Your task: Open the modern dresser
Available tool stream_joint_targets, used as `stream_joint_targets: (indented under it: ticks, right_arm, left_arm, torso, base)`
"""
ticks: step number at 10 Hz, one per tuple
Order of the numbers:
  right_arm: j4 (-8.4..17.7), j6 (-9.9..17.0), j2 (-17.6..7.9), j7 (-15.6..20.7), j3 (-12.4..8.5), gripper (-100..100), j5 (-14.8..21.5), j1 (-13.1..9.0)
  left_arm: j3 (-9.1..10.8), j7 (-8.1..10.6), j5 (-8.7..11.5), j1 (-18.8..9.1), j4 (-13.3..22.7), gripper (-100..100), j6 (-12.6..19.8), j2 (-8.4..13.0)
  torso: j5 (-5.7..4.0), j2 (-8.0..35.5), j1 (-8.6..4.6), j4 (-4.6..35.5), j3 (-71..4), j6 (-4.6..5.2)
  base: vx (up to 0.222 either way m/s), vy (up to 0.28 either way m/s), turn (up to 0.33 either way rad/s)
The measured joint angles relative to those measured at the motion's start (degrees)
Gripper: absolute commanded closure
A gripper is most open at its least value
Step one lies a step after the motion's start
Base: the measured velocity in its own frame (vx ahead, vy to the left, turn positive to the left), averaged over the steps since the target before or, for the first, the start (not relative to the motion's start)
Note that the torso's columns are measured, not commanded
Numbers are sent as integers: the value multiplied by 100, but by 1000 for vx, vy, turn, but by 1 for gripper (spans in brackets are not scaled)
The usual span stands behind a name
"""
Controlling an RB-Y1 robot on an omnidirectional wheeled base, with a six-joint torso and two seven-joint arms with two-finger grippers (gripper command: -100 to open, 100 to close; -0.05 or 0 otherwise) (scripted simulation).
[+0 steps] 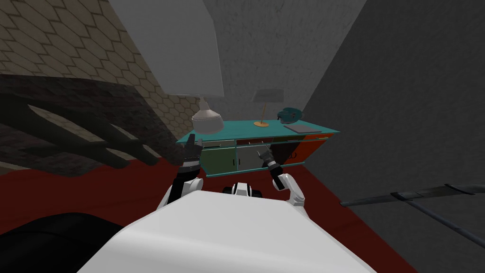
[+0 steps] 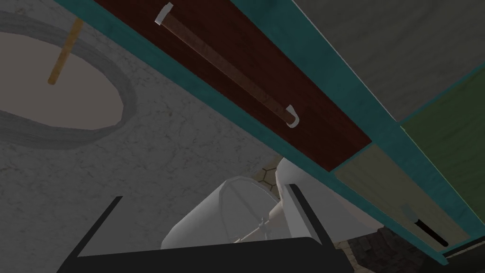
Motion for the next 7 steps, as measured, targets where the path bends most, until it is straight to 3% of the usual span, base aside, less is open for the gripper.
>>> stream_joint_targets:
  ticks: [7]
  right_arm:
    - [573,25,142,928,198,-100,613,-344]
  left_arm:
    - [0,0,0,0,0,0,0,0]
  torso:
    - [1,3,3,0,1,1]
  base:
    - [48,46,-117]
